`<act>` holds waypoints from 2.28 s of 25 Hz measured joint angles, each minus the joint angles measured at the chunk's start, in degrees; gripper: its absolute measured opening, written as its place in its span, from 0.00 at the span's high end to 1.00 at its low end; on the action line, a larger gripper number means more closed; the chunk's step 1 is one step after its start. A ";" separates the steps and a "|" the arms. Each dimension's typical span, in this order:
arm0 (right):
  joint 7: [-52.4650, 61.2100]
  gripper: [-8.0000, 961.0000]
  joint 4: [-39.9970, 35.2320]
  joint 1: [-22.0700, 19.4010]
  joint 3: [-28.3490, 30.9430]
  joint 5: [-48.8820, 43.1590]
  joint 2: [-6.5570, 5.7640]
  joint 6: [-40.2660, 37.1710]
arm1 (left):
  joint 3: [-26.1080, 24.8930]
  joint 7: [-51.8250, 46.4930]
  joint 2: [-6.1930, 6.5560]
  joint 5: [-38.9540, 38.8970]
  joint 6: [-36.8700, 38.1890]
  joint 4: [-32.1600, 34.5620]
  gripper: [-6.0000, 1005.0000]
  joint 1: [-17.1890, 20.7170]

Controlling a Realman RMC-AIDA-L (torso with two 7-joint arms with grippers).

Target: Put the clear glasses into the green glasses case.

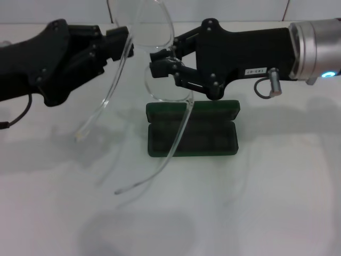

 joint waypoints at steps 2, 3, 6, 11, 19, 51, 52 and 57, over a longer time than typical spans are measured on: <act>-0.24 0.87 0.36 0.31 -0.27 0.36 0.03 0.05 | 0.15 0.26 -0.05 0.18 -0.03 -0.18 0.95 -0.01; -0.36 0.87 0.56 0.45 -0.38 0.49 0.04 0.08 | 0.15 0.34 -0.07 0.25 -0.05 -0.42 0.95 -0.07; -0.49 0.87 1.08 0.62 -0.94 0.54 0.06 0.15 | 0.14 0.92 -0.08 0.13 -0.07 -1.08 0.95 -0.20; -0.52 0.87 2.59 0.25 -1.58 0.25 -0.01 -0.04 | -1.27 1.77 -0.18 -2.82 -0.24 -1.41 0.95 0.56; -1.96 0.87 5.49 0.52 -2.55 0.50 0.11 -0.03 | -3.12 1.48 -0.16 -3.50 -0.22 -1.45 0.95 0.67; -4.21 0.87 5.26 1.10 -5.74 6.80 0.10 -2.24 | 1.80 6.74 -1.02 -2.86 -0.43 -8.94 0.95 0.26; -4.22 0.87 5.25 1.10 -5.75 6.80 0.10 -2.37 | 1.80 7.07 -1.00 -2.84 -0.45 -9.28 0.95 0.17; -4.52 0.87 5.27 1.05 -6.07 7.74 0.09 -3.01 | 1.78 7.68 -1.05 -2.83 -0.62 -9.68 0.95 0.12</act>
